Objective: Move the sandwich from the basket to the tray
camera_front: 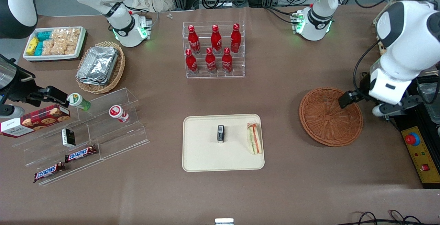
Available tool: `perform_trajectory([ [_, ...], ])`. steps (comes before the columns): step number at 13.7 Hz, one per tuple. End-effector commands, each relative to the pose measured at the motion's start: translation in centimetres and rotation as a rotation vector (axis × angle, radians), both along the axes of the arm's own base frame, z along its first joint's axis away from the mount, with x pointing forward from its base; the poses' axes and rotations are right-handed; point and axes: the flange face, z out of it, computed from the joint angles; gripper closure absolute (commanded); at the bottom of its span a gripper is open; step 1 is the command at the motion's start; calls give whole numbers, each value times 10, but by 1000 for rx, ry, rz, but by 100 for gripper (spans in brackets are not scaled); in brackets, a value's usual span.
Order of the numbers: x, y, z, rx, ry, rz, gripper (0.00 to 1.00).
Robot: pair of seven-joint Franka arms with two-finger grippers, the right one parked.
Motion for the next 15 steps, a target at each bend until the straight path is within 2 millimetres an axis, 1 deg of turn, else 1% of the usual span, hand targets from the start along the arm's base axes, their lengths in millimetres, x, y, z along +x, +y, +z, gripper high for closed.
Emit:
perform_trajectory([
  [1, 3, 30, 0, -12, -9, -64, 0],
  [2, 15, 39, 3, -22, 11, -63, 0],
  [4, 37, 46, 4, -31, 51, -73, 0],
  [5, 42, 48, 2, -34, 64, -73, 0],
  [15, 43, 49, -4, -32, 76, -72, 0],
])
